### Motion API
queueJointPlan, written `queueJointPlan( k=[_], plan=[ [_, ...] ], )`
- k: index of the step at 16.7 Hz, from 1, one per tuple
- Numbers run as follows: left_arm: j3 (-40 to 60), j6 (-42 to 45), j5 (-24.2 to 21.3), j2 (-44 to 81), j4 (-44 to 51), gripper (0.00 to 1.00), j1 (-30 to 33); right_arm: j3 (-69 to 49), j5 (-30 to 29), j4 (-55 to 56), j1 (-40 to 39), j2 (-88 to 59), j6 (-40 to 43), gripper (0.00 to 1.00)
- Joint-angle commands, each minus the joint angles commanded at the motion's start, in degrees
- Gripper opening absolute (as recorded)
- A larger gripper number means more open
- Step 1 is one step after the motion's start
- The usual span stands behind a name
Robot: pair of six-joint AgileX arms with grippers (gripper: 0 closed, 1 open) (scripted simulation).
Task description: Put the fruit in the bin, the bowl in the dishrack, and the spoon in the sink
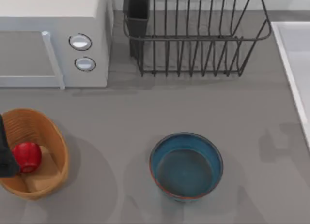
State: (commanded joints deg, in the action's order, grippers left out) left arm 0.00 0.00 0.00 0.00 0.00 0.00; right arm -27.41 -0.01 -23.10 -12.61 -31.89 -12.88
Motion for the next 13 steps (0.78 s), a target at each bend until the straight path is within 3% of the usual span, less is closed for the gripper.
queueJointPlan(
  k=[8,13],
  plan=[
    [0.00,0.00,0.00,0.00,0.00,1.00,0.00,-35.59,-0.02,-29.36,-16.03,-45.08,-16.37,1.00],
    [0.00,0.00,0.00,0.00,0.00,1.00,0.00,-51.52,-0.02,-42.37,-23.14,-65.71,-23.62,1.00]
  ],
)
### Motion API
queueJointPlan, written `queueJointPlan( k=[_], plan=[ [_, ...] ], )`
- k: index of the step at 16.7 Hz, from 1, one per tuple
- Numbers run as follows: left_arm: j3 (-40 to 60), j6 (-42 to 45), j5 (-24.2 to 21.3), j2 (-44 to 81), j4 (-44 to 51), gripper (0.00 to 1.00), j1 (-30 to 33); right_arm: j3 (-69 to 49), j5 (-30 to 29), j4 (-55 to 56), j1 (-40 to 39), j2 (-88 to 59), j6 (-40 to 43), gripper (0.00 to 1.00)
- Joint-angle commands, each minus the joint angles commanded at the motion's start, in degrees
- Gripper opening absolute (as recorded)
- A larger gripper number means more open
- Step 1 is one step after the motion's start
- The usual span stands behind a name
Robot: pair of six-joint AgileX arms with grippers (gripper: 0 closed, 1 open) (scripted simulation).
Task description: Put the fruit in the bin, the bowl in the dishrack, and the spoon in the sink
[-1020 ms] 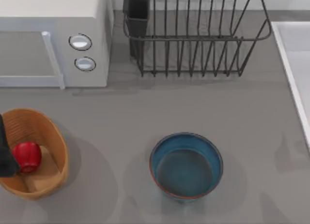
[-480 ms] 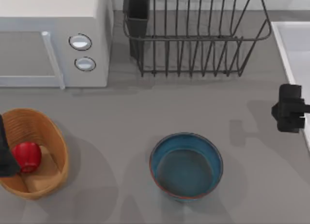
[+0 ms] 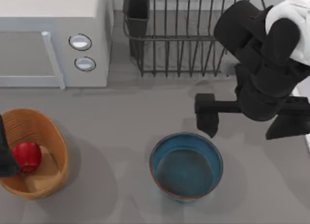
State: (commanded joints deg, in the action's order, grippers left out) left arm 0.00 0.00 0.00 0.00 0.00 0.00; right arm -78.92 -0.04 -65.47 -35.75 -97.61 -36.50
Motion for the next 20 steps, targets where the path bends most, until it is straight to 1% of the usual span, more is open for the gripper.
queueJointPlan(
  k=[4,11,13,18,20],
  plan=[
    [0.00,0.00,0.00,0.00,0.00,1.00,0.00,-5.02,0.00,-4.35,-2.37,-6.43,-2.42,1.00],
    [0.00,0.00,0.00,0.00,0.00,1.00,0.00,-4.11,0.01,-3.38,-2.19,-6.67,-2.34,1.00],
    [0.00,0.00,0.00,0.00,0.00,1.00,0.00,-1.63,-0.01,-0.13,-2.26,-7.62,-2.32,1.00],
    [0.00,0.00,0.00,0.00,0.00,1.00,0.00,7.28,-0.03,13.64,-2.46,-11.59,-2.58,1.00],
    [0.00,0.00,0.00,0.00,0.00,1.00,0.00,9.63,-0.03,16.66,-2.55,-12.71,-2.70,1.00]
  ],
)
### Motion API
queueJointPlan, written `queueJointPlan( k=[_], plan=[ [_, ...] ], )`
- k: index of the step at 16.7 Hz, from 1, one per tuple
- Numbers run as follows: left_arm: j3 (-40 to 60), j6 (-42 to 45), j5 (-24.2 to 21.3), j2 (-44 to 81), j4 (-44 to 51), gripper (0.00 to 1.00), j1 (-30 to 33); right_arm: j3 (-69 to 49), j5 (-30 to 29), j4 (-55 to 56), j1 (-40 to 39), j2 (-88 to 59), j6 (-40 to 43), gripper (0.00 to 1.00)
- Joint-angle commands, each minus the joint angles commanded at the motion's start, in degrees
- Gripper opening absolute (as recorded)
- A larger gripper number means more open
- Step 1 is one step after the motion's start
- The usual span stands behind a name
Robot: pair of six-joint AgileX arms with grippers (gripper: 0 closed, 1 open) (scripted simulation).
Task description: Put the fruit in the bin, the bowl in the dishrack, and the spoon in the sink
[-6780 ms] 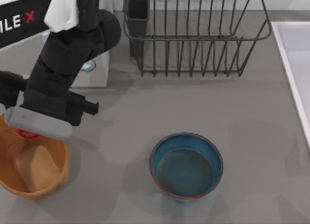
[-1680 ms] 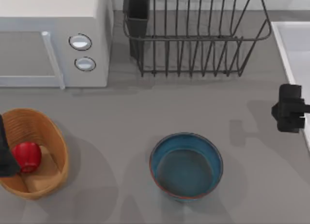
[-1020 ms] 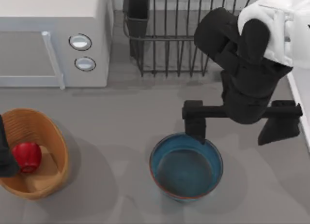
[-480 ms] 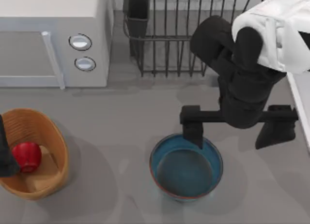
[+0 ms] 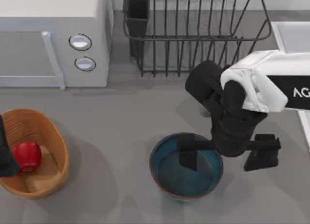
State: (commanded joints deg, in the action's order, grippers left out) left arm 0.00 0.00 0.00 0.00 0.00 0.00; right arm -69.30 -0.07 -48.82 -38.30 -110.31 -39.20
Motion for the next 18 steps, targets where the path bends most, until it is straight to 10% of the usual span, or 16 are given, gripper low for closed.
queueJointPlan(
  k=[5,18],
  plan=[
    [0.00,0.00,0.00,0.00,0.00,1.00,0.00,0.55,0.00,0.65,-0.03,-0.27,-0.03,1.00],
    [0.00,0.00,0.00,0.00,0.00,1.00,0.00,0.55,0.00,0.65,-0.03,-0.27,-0.03,0.02]
  ],
)
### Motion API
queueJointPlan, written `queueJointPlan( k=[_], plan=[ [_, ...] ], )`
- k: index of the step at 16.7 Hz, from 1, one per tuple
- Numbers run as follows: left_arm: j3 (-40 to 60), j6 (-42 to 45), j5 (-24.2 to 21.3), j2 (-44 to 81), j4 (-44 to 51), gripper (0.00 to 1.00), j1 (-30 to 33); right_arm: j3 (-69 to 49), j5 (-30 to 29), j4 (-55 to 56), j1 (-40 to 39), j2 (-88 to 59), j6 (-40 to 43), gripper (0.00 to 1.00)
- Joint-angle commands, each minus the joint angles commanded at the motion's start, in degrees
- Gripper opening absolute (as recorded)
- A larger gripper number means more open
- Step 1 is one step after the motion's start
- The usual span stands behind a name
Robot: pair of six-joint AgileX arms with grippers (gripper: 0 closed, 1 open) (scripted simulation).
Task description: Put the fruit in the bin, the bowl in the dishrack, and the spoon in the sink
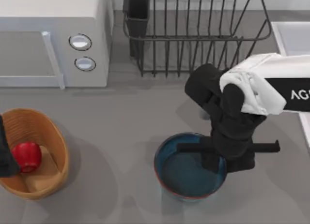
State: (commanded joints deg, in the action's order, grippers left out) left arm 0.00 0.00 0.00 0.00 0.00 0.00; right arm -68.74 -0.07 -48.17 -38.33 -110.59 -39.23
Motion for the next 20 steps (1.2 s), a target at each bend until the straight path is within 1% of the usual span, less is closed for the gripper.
queueJointPlan(
  k=[1,11,13,18,20],
  plan=[
    [0.00,0.00,0.00,0.00,0.00,1.00,0.00,0.00,0.00,0.00,0.00,0.00,0.00,0.00],
    [0.00,0.00,0.00,0.00,0.00,1.00,0.00,-0.95,-0.01,-1.01,-0.06,0.29,0.01,0.00],
    [0.00,0.00,0.00,0.00,0.00,1.00,0.00,-3.69,-0.03,-4.38,-0.14,1.16,0.00,0.00],
    [0.00,0.00,0.00,0.00,0.00,1.00,0.00,-12.73,-0.01,-18.64,0.07,4.91,0.10,0.00],
    [0.00,0.00,0.00,0.00,0.00,1.00,0.00,-14.99,0.02,-21.35,0.19,6.19,0.22,0.00]
  ],
)
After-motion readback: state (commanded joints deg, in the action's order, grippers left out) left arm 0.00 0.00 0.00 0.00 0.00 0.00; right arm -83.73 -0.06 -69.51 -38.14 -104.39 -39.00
